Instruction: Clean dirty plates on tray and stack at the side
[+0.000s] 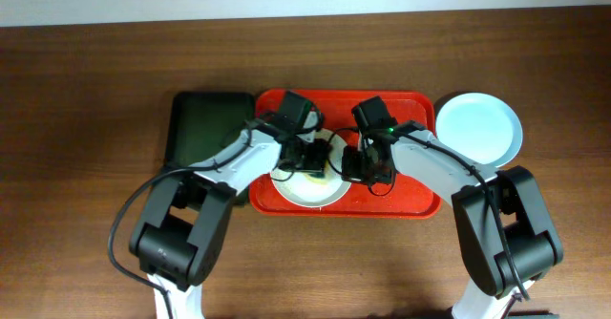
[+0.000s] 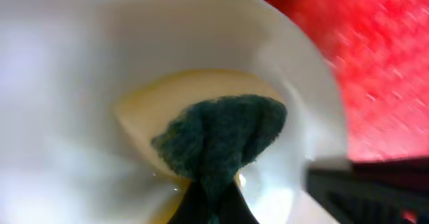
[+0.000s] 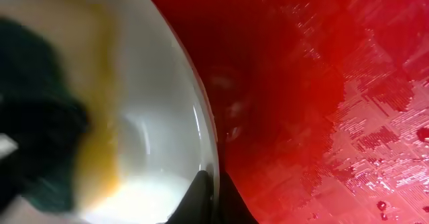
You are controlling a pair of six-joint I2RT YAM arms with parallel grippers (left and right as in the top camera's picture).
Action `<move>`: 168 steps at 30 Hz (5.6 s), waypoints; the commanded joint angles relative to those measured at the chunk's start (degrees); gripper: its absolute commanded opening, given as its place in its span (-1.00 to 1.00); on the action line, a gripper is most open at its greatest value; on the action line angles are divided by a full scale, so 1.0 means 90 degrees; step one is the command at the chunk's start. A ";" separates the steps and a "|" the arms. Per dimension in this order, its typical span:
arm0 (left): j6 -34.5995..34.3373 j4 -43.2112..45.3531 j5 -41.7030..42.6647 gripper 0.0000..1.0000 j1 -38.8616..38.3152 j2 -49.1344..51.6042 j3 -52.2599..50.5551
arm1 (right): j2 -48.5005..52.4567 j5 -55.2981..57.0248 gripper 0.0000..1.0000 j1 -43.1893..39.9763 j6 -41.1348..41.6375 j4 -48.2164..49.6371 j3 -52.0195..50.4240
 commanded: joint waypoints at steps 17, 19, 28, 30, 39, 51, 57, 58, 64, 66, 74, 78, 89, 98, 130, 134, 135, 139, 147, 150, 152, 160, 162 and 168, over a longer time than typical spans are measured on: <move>0.0544 -0.1617 -0.3196 -1.00 0.1945 -0.2339 -0.0182 | 0.0155 0.0083 -0.92 0.0097 -0.0102 -0.0036 -0.0119; 0.0670 -0.1693 -0.3211 -1.00 0.2215 -0.2154 -0.0197 | 0.0155 0.0083 -0.92 0.0097 -0.0102 -0.0036 -0.0121; 0.1387 -0.1518 -0.3240 -0.96 0.2725 -0.0971 -0.0204 | 0.0155 0.0085 -0.92 0.0097 -0.0102 -0.0041 -0.0121; 0.1401 -0.1489 -0.3249 -0.94 0.2749 -0.0947 -0.0204 | 0.0155 0.0085 -0.92 0.0097 -0.0104 -0.0041 -0.0121; 0.1399 -0.1496 -0.3262 -0.86 0.2749 -0.0869 -0.0204 | 0.0155 0.0109 -0.92 0.0097 -0.0102 -0.0061 -0.0121; 0.1365 -0.2161 -0.3262 -0.34 0.2749 -0.1411 0.0338 | 0.0155 0.0112 -0.92 0.0097 -0.0102 -0.0058 -0.0121; 0.0891 -0.1392 -0.3283 0.99 0.3371 -0.2310 0.0452 | 0.0155 0.0112 -0.90 0.0097 -0.0104 -0.0063 -0.0121; 0.0894 -0.1418 -0.3283 0.99 0.3497 -0.2307 0.0437 | 0.0155 0.0129 -0.90 0.0097 -0.0104 -0.0063 -0.0121; 0.0894 -0.1467 -0.3283 0.99 0.3568 -0.2307 0.0435 | 0.0155 0.0129 -0.80 0.0097 -0.0102 -0.0058 -0.0121; 0.0894 -0.1469 -0.3283 0.99 0.3568 -0.2307 0.0435 | 0.0155 0.0126 -0.78 0.0097 -0.0097 -0.0044 -0.0121; 0.0894 -0.1469 -0.3283 0.99 0.3568 -0.2307 0.0435 | 0.0155 0.0129 -0.74 0.0097 -0.0061 0.0010 -0.0121; 0.0894 -0.1467 -0.3283 0.99 0.3568 -0.2307 0.0435 | 0.0155 0.0126 -0.78 0.0097 -0.0049 0.0097 -0.0121; 0.0894 -0.1469 -0.3283 0.99 0.3568 -0.2307 0.0435 | -0.0238 -0.1161 -0.92 -0.0670 -0.0338 -0.1185 0.0913; 0.0894 -0.1467 -0.3283 0.99 0.3568 -0.2307 0.0435 | -0.0384 -0.0947 -0.92 -0.0556 0.0272 -0.1455 0.2254; 0.0894 -0.1467 -0.3283 0.99 0.3568 -0.2307 0.0435 | 0.0585 0.4636 -0.92 0.2603 -0.0797 0.2297 0.2550; 0.0894 -0.1469 -0.3283 0.99 0.3568 -0.2307 0.0437 | 0.0583 0.4957 -0.92 0.2603 -0.1753 0.3004 0.2552; 0.0894 -0.1467 -0.3283 0.99 0.3568 -0.2307 0.0435 | 0.0585 0.4976 -0.92 0.2608 -0.1972 0.3135 0.2552; 0.0894 -0.1467 -0.3283 0.99 0.3568 -0.2307 0.0435 | 0.0583 0.5360 -0.92 0.2715 -0.2939 0.3745 0.2557; 0.0894 -0.1469 -0.3283 0.99 0.3568 -0.2307 0.0435 | 0.0583 0.6030 -0.92 0.3228 -0.6285 0.6110 0.2557; 0.0894 -0.1467 -0.3283 0.99 0.3568 -0.2307 0.0435 | 0.0583 0.6118 -0.92 0.3317 -0.7315 0.6715 0.2557; 0.0894 -0.1469 -0.3283 0.99 0.3568 -0.2307 0.0435 | 0.0583 0.6122 -0.92 0.3315 -0.7883 0.6844 0.2557; 0.0894 -0.1467 -0.3283 0.99 0.3568 -0.2307 0.0437 | 0.0583 0.6122 -0.92 0.3315 -0.8109 0.6839 0.2557; 0.0894 -0.1469 -0.3283 0.99 0.3568 -0.2307 0.0435 | 0.0583 0.6137 -0.92 0.3315 -0.8106 0.6793 0.2557; 0.0894 -0.1467 -0.3283 0.99 0.3568 -0.2307 0.0435 | 0.0583 0.6137 -0.92 0.3262 -0.7609 0.6331 0.2555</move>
